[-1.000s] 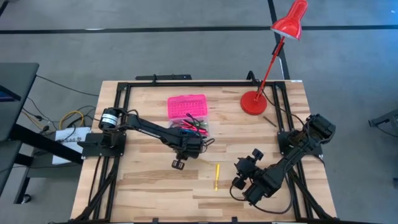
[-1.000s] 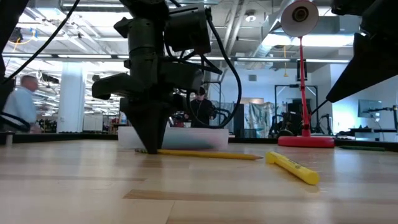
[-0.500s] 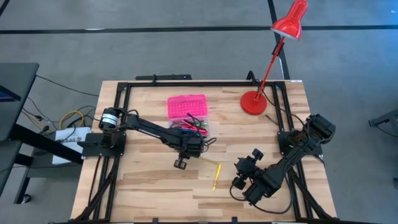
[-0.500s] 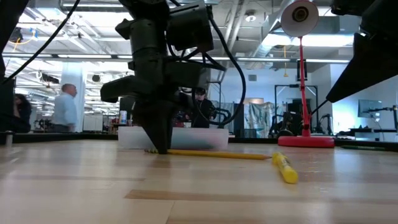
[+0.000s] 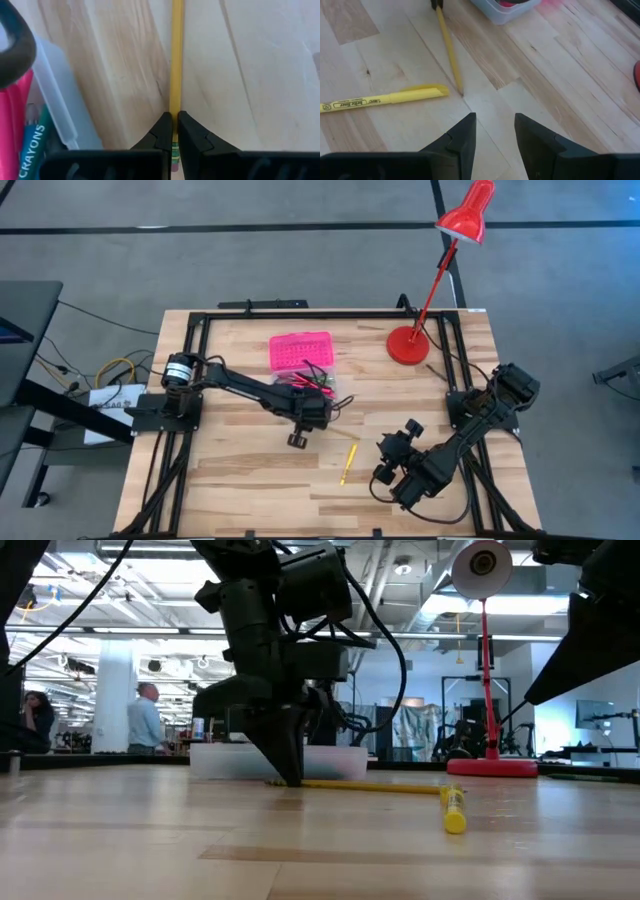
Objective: Pick & place school supplies into a supply box
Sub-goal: Put the yellow pencil into the pink supply box
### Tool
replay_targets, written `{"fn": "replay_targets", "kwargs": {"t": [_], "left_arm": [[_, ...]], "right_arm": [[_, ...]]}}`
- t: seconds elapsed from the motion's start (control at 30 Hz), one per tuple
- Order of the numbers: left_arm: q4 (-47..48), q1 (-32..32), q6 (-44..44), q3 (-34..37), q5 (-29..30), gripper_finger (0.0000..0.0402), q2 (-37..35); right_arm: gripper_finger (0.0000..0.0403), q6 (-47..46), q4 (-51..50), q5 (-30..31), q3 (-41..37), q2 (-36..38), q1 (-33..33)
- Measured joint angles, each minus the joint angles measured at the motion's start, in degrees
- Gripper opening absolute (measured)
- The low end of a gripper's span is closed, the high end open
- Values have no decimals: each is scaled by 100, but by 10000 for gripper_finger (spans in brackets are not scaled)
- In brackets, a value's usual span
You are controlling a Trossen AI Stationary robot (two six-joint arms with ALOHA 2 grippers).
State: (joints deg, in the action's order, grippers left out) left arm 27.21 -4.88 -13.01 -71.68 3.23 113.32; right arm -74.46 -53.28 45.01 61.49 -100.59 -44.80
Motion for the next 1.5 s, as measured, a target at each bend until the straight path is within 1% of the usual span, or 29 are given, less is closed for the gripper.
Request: {"fn": "replay_targets", "kwargs": {"t": [0.37,0.43,0.6,0.8,1.1,1.2,1.37,1.5], "left_arm": [[-228,131,-102,2,-29,1,-3],[-311,139,-102,0,79,3,-15],[-283,141,-137,-85,172,4,-17],[-226,141,-234,-173,68,2,-24],[-224,234,-509,-173,68,2,-28],[-329,233,-617,-141,63,16,-33],[-370,230,-659,-118,-127,60,-5],[-364,238,-626,-116,-92,91,9]], "right_arm": [[127,6,0,0,0,2,0],[127,7,0,0,0,1,0],[127,7,0,0,0,0,0],[127,7,0,0,0,1,0],[127,2,2,0,0,0,0],[127,0,2,1,0,2,0],[127,0,2,2,0,2,0],[127,-2,4,2,0,1,4]]}}
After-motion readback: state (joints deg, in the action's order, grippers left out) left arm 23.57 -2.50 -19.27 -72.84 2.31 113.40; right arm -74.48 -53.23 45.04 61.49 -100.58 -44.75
